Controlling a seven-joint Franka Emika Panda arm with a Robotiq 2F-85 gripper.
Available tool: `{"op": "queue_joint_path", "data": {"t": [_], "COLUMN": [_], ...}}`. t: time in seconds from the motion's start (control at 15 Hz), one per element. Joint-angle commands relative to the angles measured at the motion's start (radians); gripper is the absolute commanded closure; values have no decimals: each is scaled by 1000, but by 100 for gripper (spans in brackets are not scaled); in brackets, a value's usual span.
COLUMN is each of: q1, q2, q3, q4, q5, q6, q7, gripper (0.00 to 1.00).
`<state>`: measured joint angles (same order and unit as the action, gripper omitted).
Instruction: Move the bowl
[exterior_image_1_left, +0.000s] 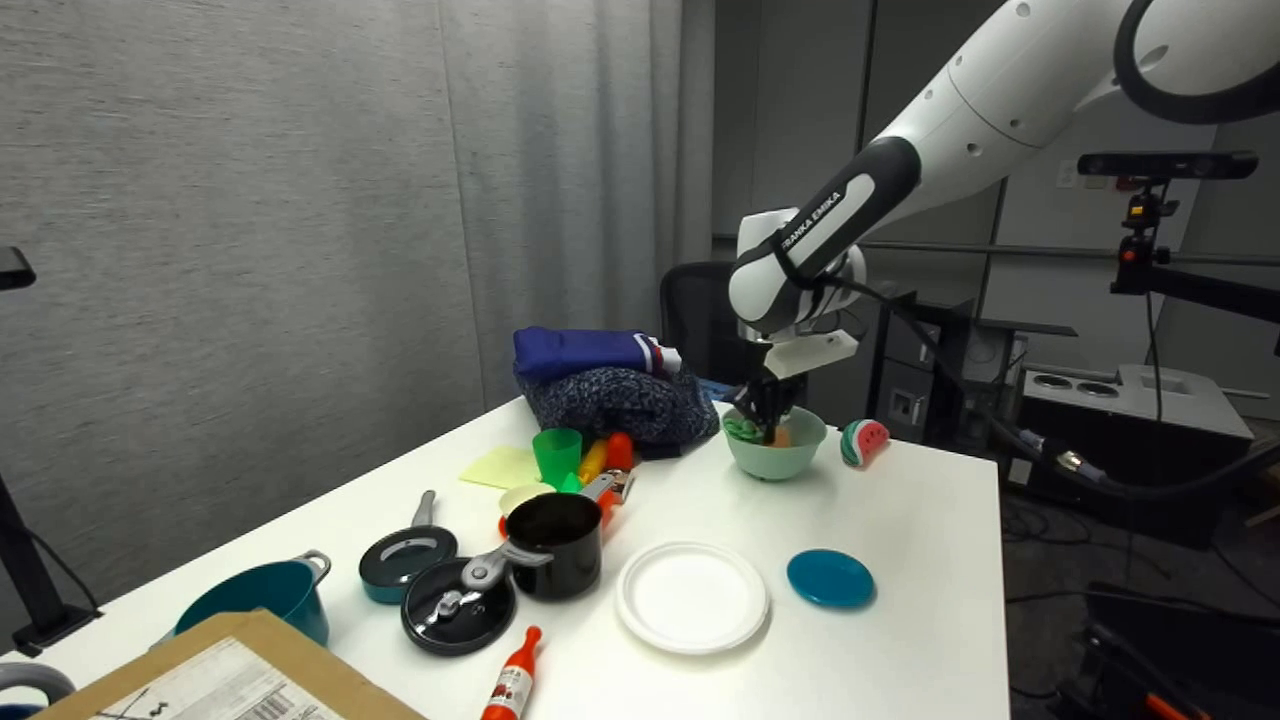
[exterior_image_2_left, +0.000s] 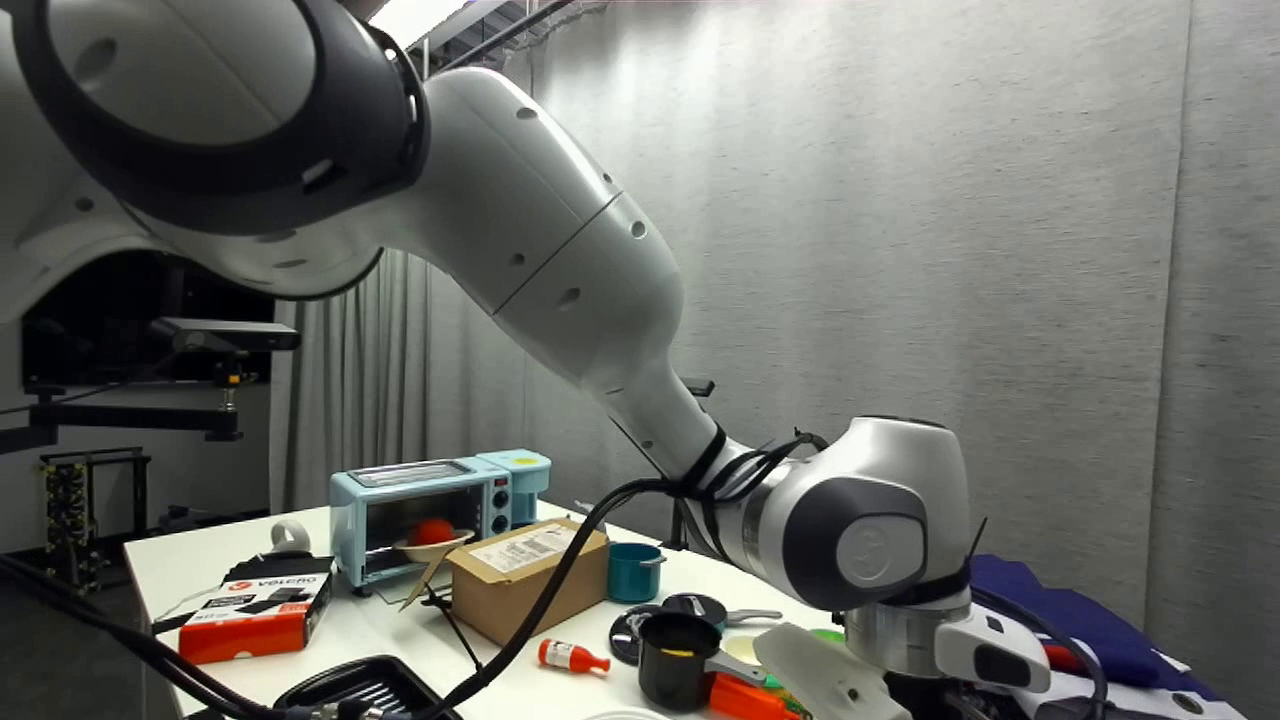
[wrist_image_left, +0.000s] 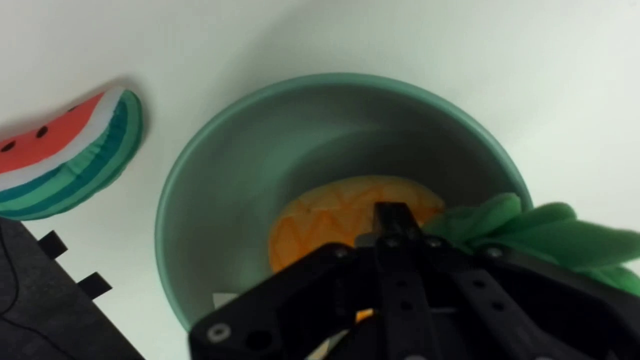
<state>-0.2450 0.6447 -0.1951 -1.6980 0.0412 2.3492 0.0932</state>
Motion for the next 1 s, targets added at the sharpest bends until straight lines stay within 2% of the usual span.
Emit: {"op": "queue_joint_path", "data": {"t": [0.0, 0.2, 0.4, 0.6, 0.67, 0.93], "q1": [4, -11, -33, -37, -60, -64], "q2": [52, 60, 83, 120, 122, 137], "q3": [-9, 8, 57, 117, 131, 167], "q4": [59, 69, 81, 92, 110, 156], "q5": [-3, 14, 53, 89, 98, 119], "q6": [-18, -32, -85, -148, -187, -279], "q7": [42, 23, -36, -105, -157, -244], "gripper": [100, 100, 100, 100, 100, 100]}}
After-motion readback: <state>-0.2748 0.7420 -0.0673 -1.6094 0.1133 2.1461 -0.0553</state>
